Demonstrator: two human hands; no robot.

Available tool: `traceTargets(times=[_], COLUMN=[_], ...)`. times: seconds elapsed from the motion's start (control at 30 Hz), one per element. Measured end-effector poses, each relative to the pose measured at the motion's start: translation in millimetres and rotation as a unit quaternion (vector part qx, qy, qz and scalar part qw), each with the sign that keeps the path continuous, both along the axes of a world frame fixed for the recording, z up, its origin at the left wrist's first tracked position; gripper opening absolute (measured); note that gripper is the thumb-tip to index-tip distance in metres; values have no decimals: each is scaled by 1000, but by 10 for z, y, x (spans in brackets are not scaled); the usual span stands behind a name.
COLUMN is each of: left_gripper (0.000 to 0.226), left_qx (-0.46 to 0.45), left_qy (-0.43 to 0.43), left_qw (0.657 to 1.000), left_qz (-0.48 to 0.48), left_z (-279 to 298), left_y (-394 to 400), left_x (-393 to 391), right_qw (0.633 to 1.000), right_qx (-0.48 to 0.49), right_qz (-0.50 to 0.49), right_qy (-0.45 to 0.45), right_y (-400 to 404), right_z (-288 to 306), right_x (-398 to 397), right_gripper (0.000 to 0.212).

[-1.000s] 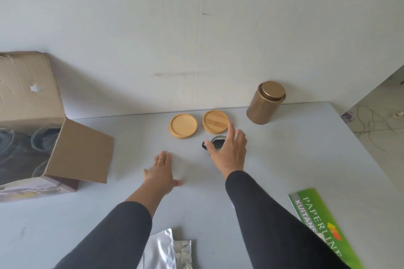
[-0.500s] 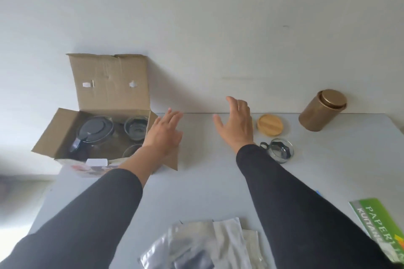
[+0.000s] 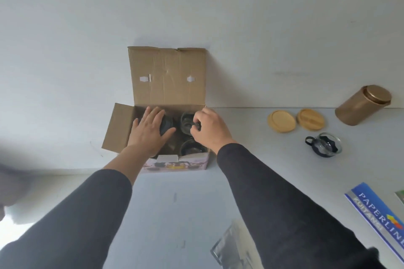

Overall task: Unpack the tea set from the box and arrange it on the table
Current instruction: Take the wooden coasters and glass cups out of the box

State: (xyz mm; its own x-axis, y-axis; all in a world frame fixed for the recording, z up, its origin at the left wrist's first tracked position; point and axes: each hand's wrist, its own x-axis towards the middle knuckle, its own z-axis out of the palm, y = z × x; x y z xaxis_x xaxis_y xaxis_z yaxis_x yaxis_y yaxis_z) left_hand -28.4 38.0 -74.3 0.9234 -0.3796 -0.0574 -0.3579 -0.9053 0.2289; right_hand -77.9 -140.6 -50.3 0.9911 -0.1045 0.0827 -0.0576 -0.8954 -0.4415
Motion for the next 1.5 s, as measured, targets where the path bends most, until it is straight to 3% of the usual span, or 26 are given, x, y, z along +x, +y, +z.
traceTargets(times=[0.3, 0.43, 0.53, 0.77, 1.0, 1.2, 1.37, 1.5], left_gripper=[57, 56, 55, 55, 56, 51, 49, 51], left_qx=[-39, -36, -32, -22, -19, -36, -118, -151], left_qy=[26, 25, 20, 15, 21, -44, -124, -138], left_qw=[999, 999, 999, 1000, 1000, 998, 984, 970], left_qz=[-12, -10, -11, -7, -12, 24, -39, -128], left_z=[-59, -69, -81, -127, -88, 80, 149, 47], left_y=[71, 79, 71, 52, 64, -197, -958, -1645], left_x=[24, 32, 23, 40, 25, -109, -341, -694], right_qw=[979, 973, 974, 971, 997, 991, 986, 965], right_qx=[-159, -176, -177, -228, -42, -4, 22, 98], right_qz=[-11, -61, -86, -39, -36, -60, -127, -222], right_qy=[129, 135, 114, 62, -45, -117, -110, -96], right_y=[317, 453, 490, 386, 112, -492, -1094, -1561], right_z=[-7, -154, -239, -230, 93, 181, 36, -192], right_x=[254, 376, 435, 420, 205, -135, -514, -814], right_gripper=[59, 65, 58, 70, 71, 87, 97, 92])
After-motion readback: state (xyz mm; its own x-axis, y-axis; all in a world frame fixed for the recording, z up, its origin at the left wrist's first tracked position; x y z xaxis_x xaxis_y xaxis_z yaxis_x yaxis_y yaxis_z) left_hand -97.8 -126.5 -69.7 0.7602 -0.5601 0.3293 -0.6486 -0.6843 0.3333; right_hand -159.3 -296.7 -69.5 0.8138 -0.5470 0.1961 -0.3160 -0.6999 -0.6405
